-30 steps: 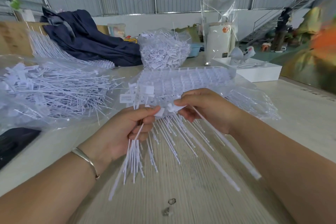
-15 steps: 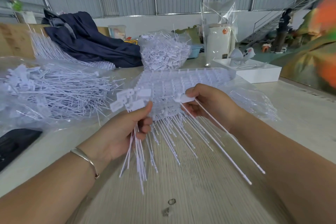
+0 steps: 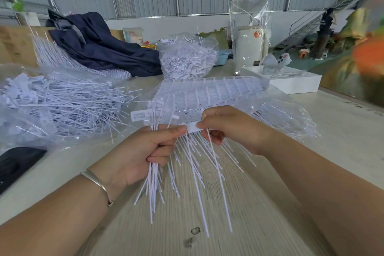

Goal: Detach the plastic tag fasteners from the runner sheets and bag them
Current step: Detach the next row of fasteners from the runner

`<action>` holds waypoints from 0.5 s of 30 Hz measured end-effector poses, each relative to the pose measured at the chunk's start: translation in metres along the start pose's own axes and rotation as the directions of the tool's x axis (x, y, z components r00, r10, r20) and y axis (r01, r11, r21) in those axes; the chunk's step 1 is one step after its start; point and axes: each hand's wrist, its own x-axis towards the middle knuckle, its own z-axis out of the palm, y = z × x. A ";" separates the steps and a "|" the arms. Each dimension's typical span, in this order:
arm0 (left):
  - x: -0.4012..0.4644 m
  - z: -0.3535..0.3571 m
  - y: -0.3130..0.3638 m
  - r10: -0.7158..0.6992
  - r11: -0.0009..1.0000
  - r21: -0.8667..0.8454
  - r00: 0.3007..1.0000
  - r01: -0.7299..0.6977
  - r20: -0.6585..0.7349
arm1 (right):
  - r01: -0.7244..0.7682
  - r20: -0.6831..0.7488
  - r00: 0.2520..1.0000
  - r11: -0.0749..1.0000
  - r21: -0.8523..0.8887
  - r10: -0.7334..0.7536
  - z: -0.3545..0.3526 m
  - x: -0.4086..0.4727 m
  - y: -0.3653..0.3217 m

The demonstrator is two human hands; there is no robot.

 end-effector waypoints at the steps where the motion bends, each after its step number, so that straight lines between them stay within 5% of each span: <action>1: 0.000 0.000 0.000 0.004 1.000 -0.020 1.000 -0.004 -0.001 | 0.001 0.003 1.000 1.000 0.008 -0.001 0.000 0.000 -0.001; 15: 0.003 -0.005 0.003 0.008 0.994 -0.107 1.000 -0.008 -0.003 | 0.066 0.056 0.996 0.997 0.037 -0.068 -0.003 -0.005 -0.004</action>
